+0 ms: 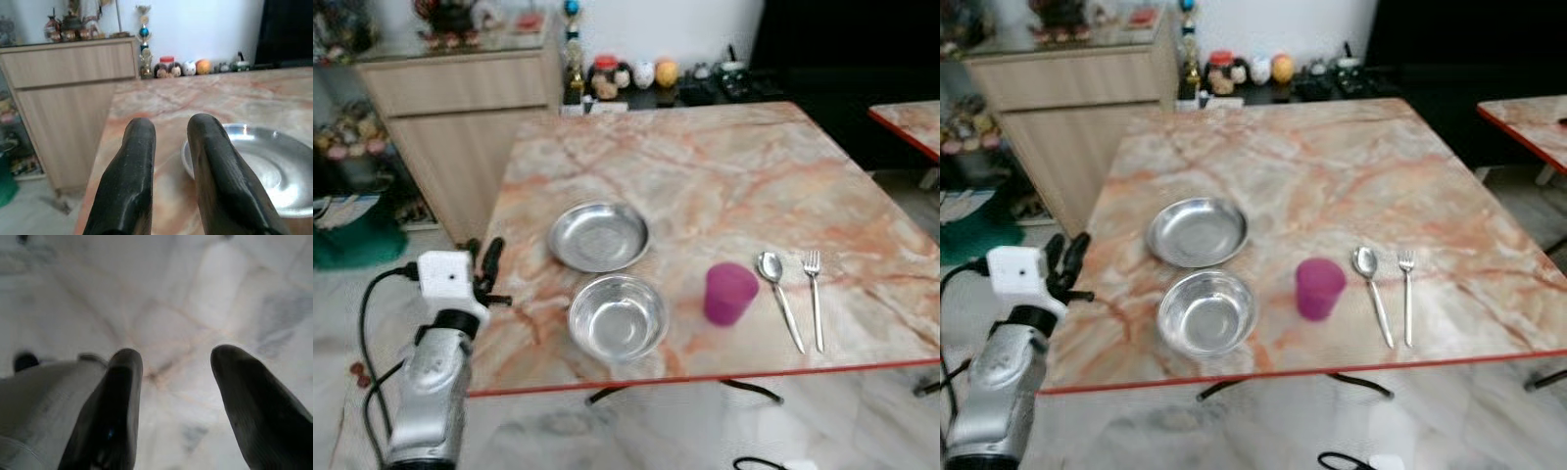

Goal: Setting the table

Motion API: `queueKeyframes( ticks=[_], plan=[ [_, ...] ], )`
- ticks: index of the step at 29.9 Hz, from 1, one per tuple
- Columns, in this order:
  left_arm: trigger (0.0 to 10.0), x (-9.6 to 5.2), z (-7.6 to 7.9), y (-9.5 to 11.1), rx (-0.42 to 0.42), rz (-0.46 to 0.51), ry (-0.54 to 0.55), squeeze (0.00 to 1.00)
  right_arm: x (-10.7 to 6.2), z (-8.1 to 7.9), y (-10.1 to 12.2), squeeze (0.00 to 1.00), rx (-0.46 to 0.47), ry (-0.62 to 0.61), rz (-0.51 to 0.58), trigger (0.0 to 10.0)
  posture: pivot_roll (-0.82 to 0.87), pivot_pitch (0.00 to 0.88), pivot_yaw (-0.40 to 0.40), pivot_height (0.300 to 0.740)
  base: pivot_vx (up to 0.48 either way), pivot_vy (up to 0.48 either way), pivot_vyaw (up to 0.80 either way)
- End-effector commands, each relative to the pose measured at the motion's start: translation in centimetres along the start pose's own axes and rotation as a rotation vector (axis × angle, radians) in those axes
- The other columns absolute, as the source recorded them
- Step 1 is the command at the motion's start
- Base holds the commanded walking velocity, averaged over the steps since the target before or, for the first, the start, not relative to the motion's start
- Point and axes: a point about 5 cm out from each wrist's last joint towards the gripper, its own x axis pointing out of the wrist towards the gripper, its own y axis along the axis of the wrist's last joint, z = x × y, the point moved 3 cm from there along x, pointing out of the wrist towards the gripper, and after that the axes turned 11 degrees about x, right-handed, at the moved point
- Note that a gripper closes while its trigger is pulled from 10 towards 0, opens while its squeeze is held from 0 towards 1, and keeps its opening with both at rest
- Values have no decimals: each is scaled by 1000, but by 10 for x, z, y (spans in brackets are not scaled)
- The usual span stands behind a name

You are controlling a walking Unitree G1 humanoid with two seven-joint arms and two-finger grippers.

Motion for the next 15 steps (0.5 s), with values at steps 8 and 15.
queueKeyframes(
  ticks=[8,15],
  plan=[
    [10000,-2,-12,-3,8,-15,35,0,3,-13,6,0,0,25,19,10000,-1,0,7,732,141,0,0],
    [10000,2,-9,-6,-142,-53,30,0,2,-16,0,0,-5,29,11,10000,-4,0,8,732,0,0,0]
  ],
)
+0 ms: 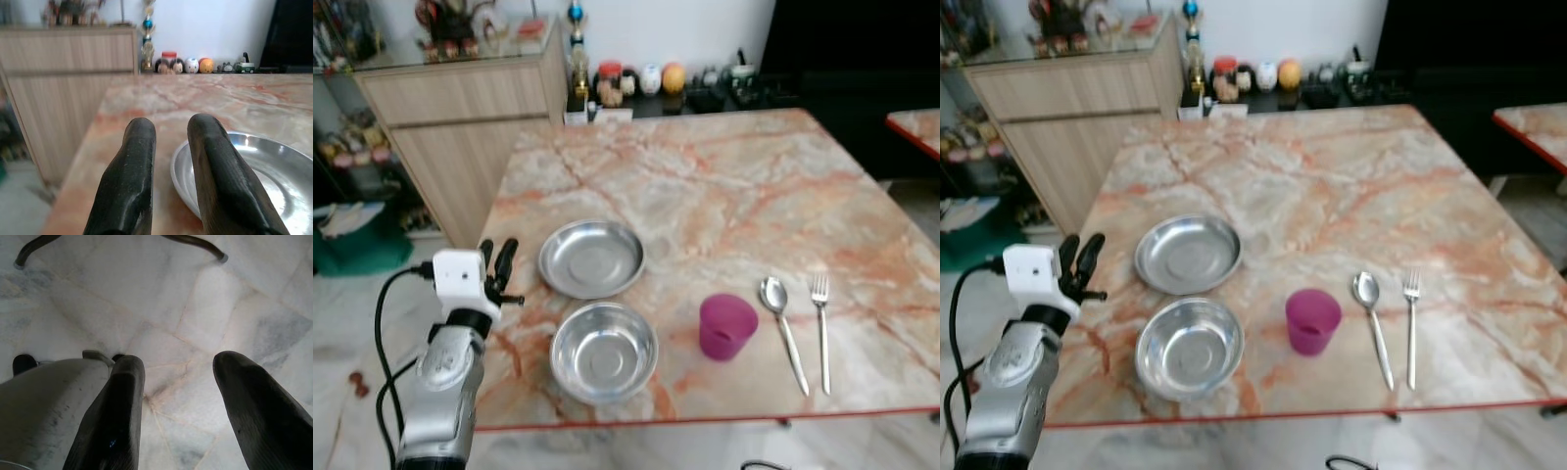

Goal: Setting the table

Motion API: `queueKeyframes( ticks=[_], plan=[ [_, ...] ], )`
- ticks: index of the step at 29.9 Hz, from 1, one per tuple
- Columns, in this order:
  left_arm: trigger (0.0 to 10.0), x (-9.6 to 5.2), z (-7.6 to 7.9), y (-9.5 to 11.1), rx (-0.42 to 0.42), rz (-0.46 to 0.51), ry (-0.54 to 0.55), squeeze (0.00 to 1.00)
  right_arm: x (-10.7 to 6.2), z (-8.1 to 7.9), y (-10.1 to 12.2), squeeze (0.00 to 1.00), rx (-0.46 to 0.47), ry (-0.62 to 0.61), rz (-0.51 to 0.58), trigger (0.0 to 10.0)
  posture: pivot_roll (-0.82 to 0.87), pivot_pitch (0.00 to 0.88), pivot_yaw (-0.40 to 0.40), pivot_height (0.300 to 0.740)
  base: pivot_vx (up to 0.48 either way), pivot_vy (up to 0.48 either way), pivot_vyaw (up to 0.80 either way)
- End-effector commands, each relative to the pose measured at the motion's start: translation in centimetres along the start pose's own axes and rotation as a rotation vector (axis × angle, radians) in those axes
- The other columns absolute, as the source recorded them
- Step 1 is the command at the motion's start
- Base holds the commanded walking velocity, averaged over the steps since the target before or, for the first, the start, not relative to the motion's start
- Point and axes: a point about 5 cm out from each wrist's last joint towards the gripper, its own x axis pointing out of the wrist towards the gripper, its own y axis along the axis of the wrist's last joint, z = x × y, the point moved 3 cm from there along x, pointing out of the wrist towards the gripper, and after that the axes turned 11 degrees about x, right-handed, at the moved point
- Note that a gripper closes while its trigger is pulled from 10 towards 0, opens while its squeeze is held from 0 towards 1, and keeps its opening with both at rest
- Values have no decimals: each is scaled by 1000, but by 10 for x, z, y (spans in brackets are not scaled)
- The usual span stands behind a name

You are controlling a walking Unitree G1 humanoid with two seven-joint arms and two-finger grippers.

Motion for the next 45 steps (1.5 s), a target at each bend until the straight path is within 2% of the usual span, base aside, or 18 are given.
queueKeyframes(
  ticks=[1,2,3,4,6,9,14,18,19,24,27,28,31,32,33,45],
  plan=[
    [10000,1,-4,4,-40,5,6,0,0,-2,-2,0,-5,4,-2,10000,-4,0,8,732,0,0,0],
    [10000,5,-2,6,-106,9,-10,878,0,-2,-2,0,-5,4,-2,10000,-4,0,8,732,0,0,0],
    [10000,5,-1,6,-117,8,-16,878,0,-2,-2,0,-6,5,-3,10000,-4,0,8,732,0,0,0],
    [10000,7,0,6,-123,3,-24,1000,0,-2,-2,0,-7,5,-3,10000,-3,0,7,732,0,0,0],
    [10000,8,1,6,-124,0,-28,1000,0,-2,-2,0,-7,5,-3,10000,-3,0,7,732,0,0,0],
    [10000,15,9,9,-147,-14,-91,1000,0,-1,-2,0,-4,2,-2,10000,-9,0,9,732,0,0,0],
    [10000,24,10,6,-126,-33,-103,1000,0,-1,-2,0,2,0,1,10000,-22,0,16,732,0,0,0],
    [10000,23,10,7,-85,-27,-97,1000,0,-1,-2,0,7,-2,2,10000,-23,0,16,732,0,0,0],
    [10000,22,9,7,-67,-23,-91,0,0,-1,-2,0,7,-3,2,10000,-22,0,16,732,0,0,0],
    [10000,21,6,10,-33,-4,-69,0,0,-1,-2,0,3,-2,-1,10000,-14,0,10,732,0,0,0],
    [10000,20,6,10,-53,3,-68,0,0,-1,-2,0,0,-1,-2,10000,-14,0,10,732,0,0,0],
    [10000,20,6,10,-57,4,-69,1000,0,-1,-2,0,1,-1,-3,10000,-12,0,8,732,0,0,0],
    [10000,19,5,9,-55,-8,-56,1000,0,-1,-2,0,-1,0,-3,10000,-12,0,10,732,0,0,0],
    [10000,19,4,8,-59,-11,-51,729,0,-1,-2,0,-2,1,-4,10000,-13,0,11,732,0,0,0],
    [10000,19,4,8,-56,-13,-50,0,0,-1,-3,0,-2,1,-4,10000,-14,0,12,732,0,0,0],
    [10000,14,-3,5,-63,-20,-33,0,-1,-2,-5,0,-1,3,-7,10000,-23,0,19,732,0,0,0]
  ],
)
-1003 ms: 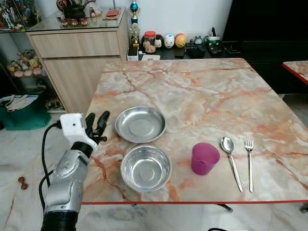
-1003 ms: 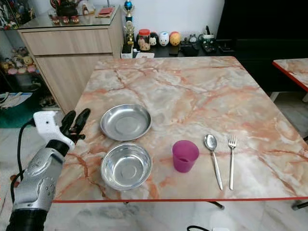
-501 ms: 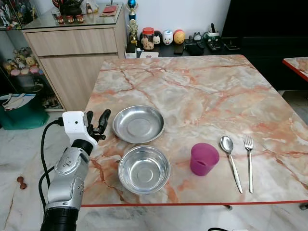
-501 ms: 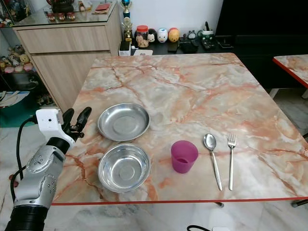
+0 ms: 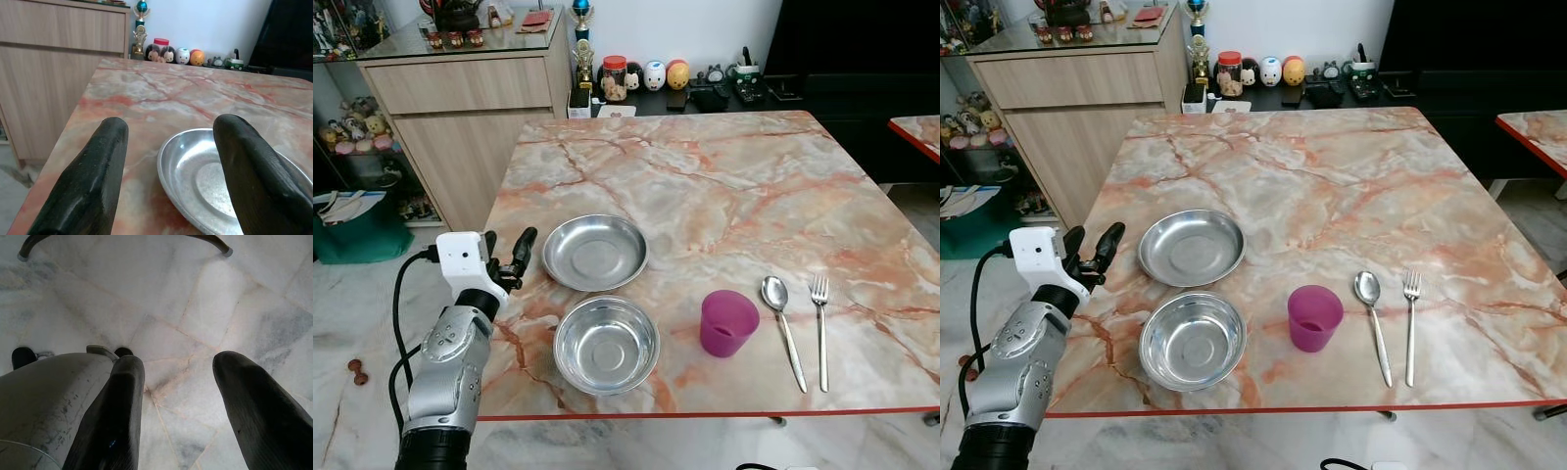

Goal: Setting the table

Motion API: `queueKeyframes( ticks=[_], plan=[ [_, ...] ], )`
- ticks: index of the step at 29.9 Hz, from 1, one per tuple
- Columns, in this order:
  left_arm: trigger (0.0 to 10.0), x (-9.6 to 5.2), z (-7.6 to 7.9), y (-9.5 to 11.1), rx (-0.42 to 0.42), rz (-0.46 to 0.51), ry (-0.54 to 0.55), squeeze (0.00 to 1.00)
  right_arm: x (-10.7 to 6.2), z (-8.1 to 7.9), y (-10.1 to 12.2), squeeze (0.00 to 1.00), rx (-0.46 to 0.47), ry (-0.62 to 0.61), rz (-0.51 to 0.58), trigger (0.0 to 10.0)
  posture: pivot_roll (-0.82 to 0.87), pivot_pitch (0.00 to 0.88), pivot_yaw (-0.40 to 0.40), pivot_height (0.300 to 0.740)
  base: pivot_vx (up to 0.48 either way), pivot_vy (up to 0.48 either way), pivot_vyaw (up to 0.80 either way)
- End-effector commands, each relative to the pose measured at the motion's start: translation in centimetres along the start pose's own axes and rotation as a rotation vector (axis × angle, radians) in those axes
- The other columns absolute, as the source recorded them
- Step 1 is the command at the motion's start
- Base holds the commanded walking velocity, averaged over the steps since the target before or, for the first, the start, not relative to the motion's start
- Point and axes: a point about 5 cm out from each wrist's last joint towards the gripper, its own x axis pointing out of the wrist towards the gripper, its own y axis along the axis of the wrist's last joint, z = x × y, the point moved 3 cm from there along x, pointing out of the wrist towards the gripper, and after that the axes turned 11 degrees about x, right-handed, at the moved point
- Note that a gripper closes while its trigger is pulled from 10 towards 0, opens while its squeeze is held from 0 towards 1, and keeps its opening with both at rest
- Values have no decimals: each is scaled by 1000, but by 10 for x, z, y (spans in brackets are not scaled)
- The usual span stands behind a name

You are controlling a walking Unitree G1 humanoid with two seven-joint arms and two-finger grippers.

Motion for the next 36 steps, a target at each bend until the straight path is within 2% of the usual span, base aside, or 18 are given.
queueKeyframes(
  ticks=[1,5,24,30,36],
  plan=[
    [10000,-2,-6,4,14,9,16,0,0,-1,0,0,1,2,3,10000,-23,0,19,732,0,0,0],
    [10000,-3,-8,5,12,16,28,0,0,-1,-1,0,0,1,1,10000,-22,0,19,732,0,0,0],
    [10000,-1,-7,11,14,40,24,0,0,0,1,0,3,3,5,10000,-17,0,14,732,264,0,0],
    [10000,-2,-7,15,0,65,21,0,0,-1,1,0,4,5,6,10000,-15,0,14,732,0,0,0],
    [10000,-2,-8,13,-3,35,2,0,0,-1,1,0,4,9,5,10000,-9,0,14,732,0,0,0]
  ],
)
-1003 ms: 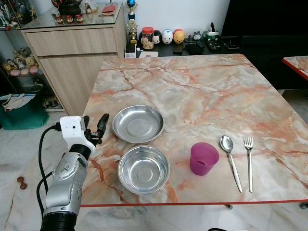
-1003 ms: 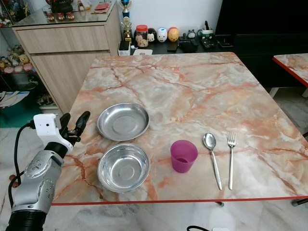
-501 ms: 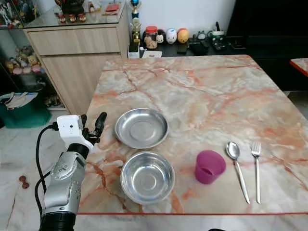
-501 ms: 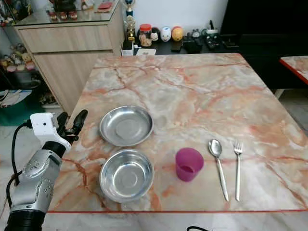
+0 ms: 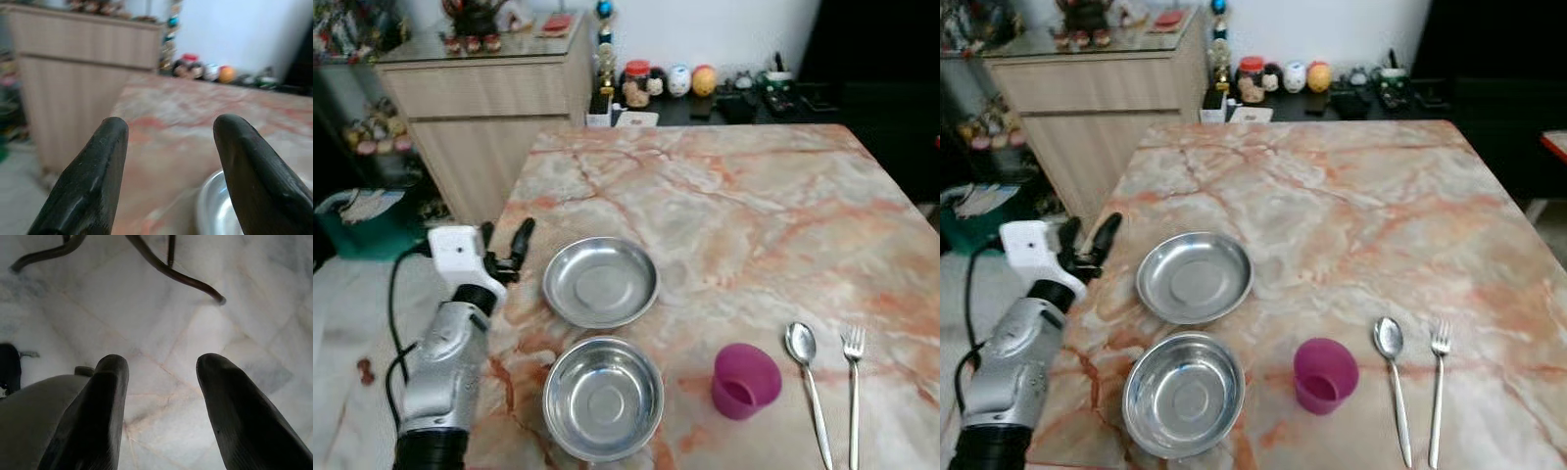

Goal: Setting the table

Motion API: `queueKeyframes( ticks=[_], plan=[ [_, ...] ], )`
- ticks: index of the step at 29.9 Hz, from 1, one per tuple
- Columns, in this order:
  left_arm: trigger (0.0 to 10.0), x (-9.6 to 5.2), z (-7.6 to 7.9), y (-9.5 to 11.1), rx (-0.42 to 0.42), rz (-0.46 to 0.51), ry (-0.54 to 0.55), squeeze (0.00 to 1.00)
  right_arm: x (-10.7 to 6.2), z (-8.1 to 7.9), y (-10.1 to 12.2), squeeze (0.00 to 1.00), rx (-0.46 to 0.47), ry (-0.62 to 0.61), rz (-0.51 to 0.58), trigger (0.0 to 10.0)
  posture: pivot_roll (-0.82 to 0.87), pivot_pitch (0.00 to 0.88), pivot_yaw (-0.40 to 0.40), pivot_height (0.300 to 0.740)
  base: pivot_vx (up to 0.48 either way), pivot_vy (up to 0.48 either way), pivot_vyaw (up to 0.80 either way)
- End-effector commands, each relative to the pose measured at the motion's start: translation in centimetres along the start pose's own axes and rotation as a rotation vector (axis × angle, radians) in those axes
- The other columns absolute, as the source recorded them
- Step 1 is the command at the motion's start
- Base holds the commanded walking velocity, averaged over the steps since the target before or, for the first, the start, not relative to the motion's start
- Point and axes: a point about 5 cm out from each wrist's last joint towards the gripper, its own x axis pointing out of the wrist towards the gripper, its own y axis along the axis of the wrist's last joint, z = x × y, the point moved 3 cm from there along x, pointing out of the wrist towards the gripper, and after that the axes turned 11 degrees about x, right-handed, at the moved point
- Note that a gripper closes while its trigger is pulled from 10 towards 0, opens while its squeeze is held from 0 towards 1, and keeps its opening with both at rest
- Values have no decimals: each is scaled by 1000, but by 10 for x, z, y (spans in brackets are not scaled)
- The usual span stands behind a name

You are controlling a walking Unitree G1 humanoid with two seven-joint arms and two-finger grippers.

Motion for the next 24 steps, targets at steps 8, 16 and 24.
queueKeyframes(
  ticks=[8,16,24],
  plan=[
    [10000,9,2,-8,-39,-105,-94,0,-1,-1,-4,0,-2,4,-11,10000,-10,0,16,732,0,0,0],
    [10000,31,18,-38,-39,-339,-193,0,0,-1,-4,0,3,4,-9,10000,-17,0,20,732,0,0,0],
    [10000,53,36,-42,-13,-416,-226,0,0,-2,-3,0,11,0,-7,10000,-35,0,29,732,0,0,0]
  ],
)
